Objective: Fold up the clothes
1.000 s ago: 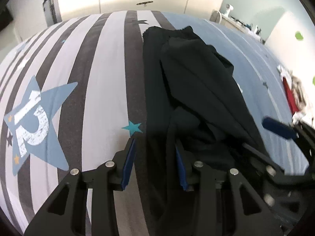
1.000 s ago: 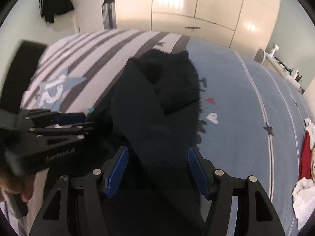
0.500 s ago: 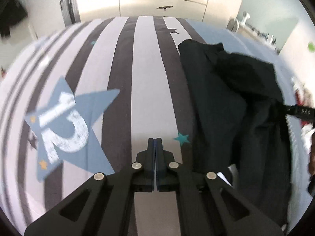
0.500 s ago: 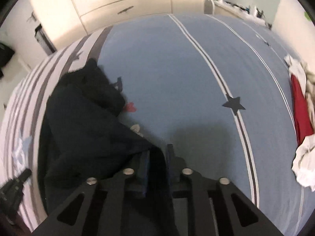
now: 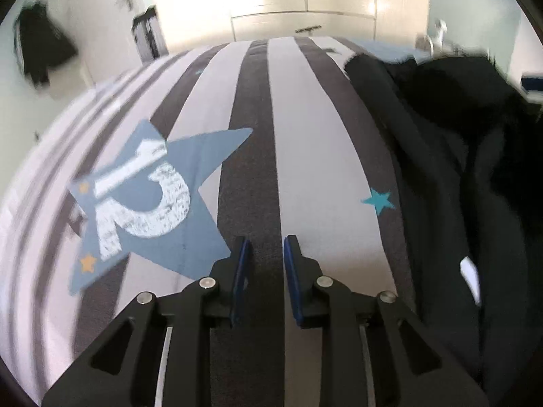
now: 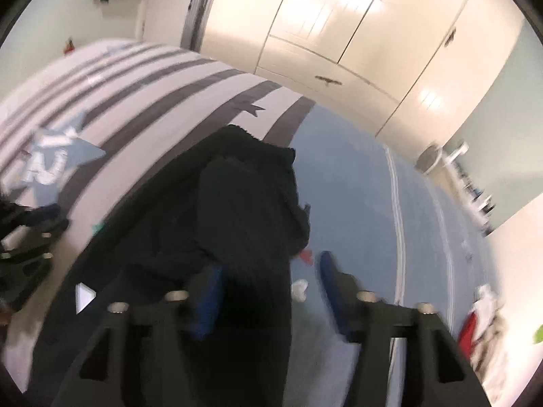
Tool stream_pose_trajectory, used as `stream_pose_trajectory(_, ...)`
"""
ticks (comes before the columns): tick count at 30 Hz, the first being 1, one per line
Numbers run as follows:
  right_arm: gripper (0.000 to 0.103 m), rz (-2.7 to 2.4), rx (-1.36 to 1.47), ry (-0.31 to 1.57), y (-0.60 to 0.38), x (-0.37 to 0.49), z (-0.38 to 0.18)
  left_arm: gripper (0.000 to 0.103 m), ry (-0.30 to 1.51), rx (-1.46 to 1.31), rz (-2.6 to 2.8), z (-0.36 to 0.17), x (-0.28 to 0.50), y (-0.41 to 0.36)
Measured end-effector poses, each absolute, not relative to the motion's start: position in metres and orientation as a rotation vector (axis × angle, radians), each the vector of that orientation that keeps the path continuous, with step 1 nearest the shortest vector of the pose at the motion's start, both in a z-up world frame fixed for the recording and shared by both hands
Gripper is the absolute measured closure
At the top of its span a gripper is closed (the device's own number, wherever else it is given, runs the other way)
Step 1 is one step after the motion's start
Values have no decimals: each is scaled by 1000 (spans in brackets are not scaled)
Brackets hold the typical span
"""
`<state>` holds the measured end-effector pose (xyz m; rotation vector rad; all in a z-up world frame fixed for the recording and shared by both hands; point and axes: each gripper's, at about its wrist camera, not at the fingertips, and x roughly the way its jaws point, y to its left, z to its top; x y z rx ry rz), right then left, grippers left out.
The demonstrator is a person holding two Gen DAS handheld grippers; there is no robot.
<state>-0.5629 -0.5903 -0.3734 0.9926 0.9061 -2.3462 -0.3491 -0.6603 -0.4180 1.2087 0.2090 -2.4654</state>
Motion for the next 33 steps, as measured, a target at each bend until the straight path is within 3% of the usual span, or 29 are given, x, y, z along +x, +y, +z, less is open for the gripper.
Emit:
stream_pose_trajectory(4,39,-2293,1078,845,-607,-588,-382,83,259,1177,-2496,-419,-348,-669)
stream_pose_trajectory(5,54,-2285,1119,805,-609,-597,-384,83,259,1172,-2497,-418,-345,-666)
stream_pose_trajectory(6,84,-2286,1167,761,-611,-607,-386,83,264,1169,-2499,-417,-346,-666)
stream_pose_trajectory(7,94,-2294,1195,729,-613,-615,-385,83,269,1166,-2501,-417,-345,-667)
stream_pose_trajectory(8,98,-2310,1208,707,-614,-622,-382,83,274,1164,-2504,-418,-343,-669)
stream_pose_trajectory(11,98,-2378,1195,577,-614,-643,-361,83,285,1157,-2510,-417,-338,-671)
stream_pose_trajectory(15,92,-2511,1219,203,-581,-677,-330,83,309,1148,-2521,-419,-336,-675)
stream_pose_trajectory(17,86,-2555,1335,230,-567,-690,-345,83,305,1148,-2520,-420,-337,-675)
stream_pose_trajectory(20,82,-2542,1390,478,-562,-692,-372,83,287,1150,-2514,-421,-340,-674)
stream_pose_trajectory(22,79,-2533,1365,548,-559,-689,-378,83,283,1150,-2513,-421,-343,-674)
stream_pose_trajectory(27,60,-2592,1368,444,-530,-692,-370,83,268,1151,-2509,-422,-347,-673)
stream_pose_trajectory(30,54,-2631,1389,397,-514,-697,-363,83,253,1153,-2505,-421,-347,-672)
stream_pose_trajectory(33,54,-2691,1411,449,-495,-693,-362,83,238,1157,-2499,-421,-348,-671)
